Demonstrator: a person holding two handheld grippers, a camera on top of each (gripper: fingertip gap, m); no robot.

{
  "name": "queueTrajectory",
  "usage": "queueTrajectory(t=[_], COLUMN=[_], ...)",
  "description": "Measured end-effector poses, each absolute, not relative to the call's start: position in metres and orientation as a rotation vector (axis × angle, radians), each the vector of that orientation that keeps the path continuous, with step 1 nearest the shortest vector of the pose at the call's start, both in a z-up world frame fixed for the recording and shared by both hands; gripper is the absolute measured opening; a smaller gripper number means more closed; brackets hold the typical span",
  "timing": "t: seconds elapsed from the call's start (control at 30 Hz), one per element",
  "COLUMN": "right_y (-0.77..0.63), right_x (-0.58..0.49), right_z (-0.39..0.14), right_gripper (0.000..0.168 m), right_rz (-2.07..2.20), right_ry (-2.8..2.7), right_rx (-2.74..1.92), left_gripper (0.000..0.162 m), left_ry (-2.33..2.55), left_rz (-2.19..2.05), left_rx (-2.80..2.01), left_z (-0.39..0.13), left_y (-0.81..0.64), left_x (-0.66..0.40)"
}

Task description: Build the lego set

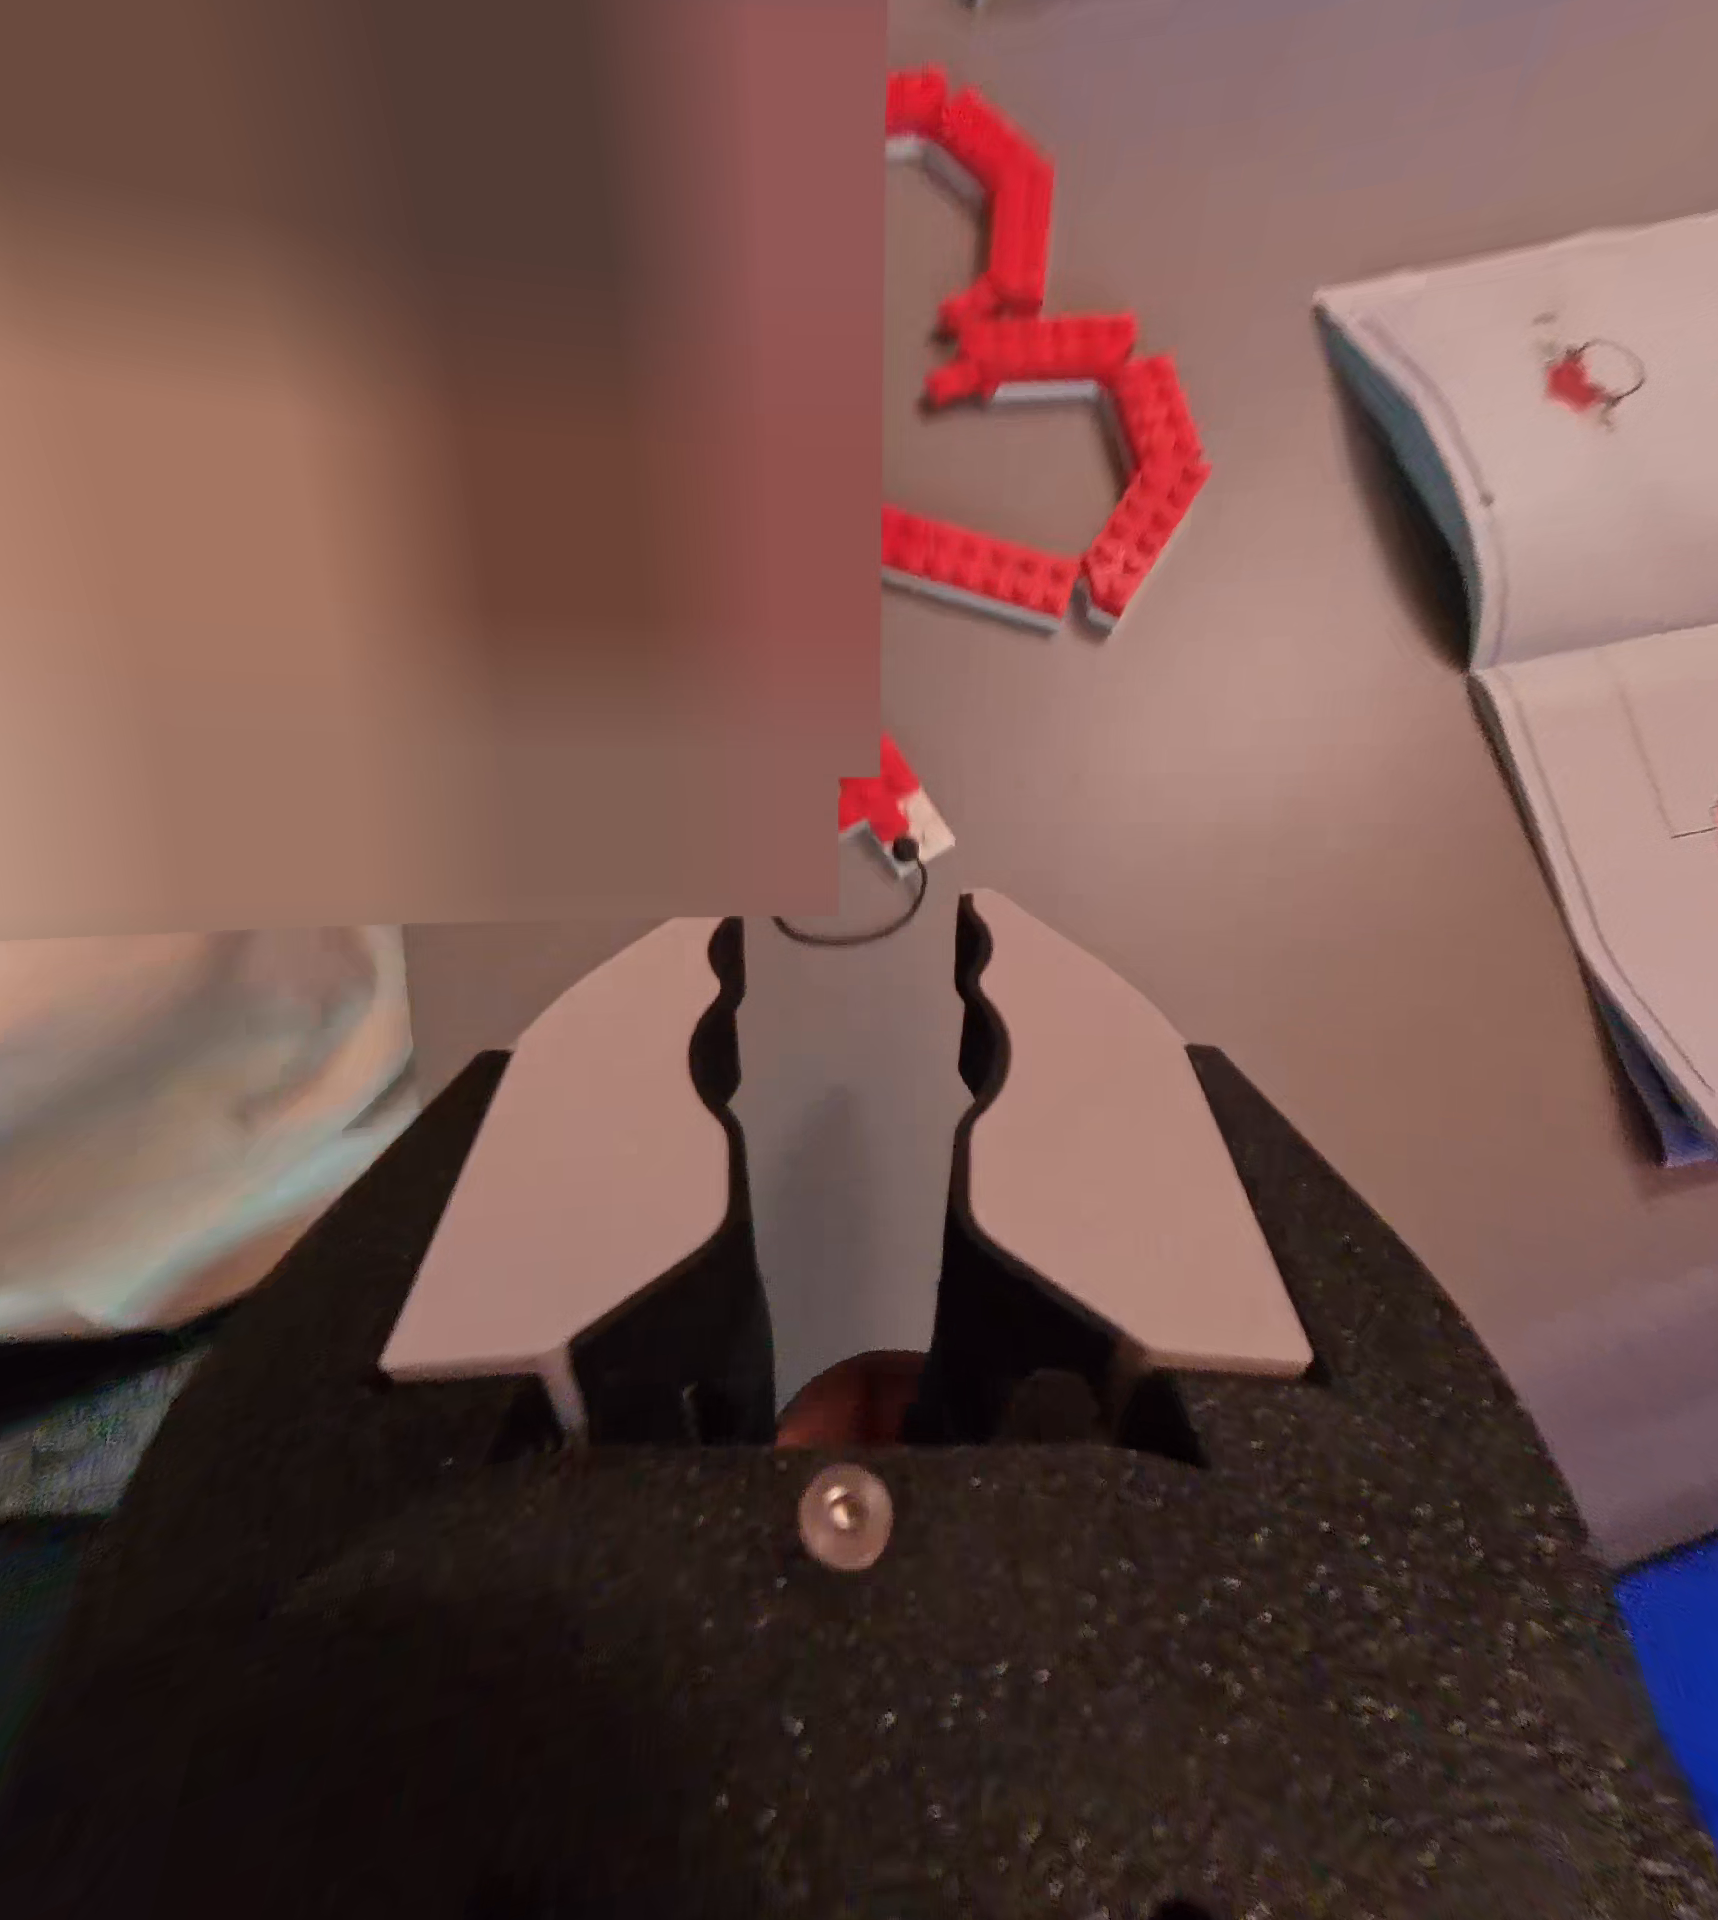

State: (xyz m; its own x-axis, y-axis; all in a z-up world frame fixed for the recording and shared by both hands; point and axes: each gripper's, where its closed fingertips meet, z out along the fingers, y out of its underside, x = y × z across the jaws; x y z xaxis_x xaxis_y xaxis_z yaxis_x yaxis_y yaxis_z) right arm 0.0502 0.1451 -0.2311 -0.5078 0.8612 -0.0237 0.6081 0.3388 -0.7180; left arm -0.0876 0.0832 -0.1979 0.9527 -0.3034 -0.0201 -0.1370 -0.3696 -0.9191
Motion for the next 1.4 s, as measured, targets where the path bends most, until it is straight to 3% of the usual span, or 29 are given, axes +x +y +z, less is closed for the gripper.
queueTrajectory(t=[0.33, 0.53, 0.63, 0.77, 1.13, 1.4], right_y=[0.135, 0.141, 0.138, 0.141, 0.144, 0.136], right_x=[0.025, 0.016, 0.014, 0.013, -0.024, -0.057], right_z=[-0.261, -0.279, -0.281, -0.28, -0.215, -0.199], right_gripper=[0.04, 0.031, 0.017, 0.017, 0.017, 0.017], right_rz=[0.895, 0.77, 0.807, 0.879, 1.379, 1.617], right_ry=[-2.533, -2.641, -2.649, -2.564, -1.883, -1.761], right_rx=[-1.156, -1.055, -1.032, -1.116, -1.448, -1.557], left_gripper=[0.036, 0.036, 0.036, 0.041, 0.036, 0.034], left_ry=[0.357, 0.422, 0.365, 0.144, -0.05, 0.045], left_rz=[-0.054, -0.028, 0.041, 0.181, 0.047, -0.099], left_rx=[-2.048, -2.095, -2.141, -2.189, -2.395, -2.413], left_z=[-0.209, -0.216, -0.221, -0.227, -0.273, -0.276], left_y=[0.045, 0.036, 0.029, 0.028, 0.03, 0.027], left_x=[-0.104, -0.106, -0.126, -0.164, -0.174, -0.141])
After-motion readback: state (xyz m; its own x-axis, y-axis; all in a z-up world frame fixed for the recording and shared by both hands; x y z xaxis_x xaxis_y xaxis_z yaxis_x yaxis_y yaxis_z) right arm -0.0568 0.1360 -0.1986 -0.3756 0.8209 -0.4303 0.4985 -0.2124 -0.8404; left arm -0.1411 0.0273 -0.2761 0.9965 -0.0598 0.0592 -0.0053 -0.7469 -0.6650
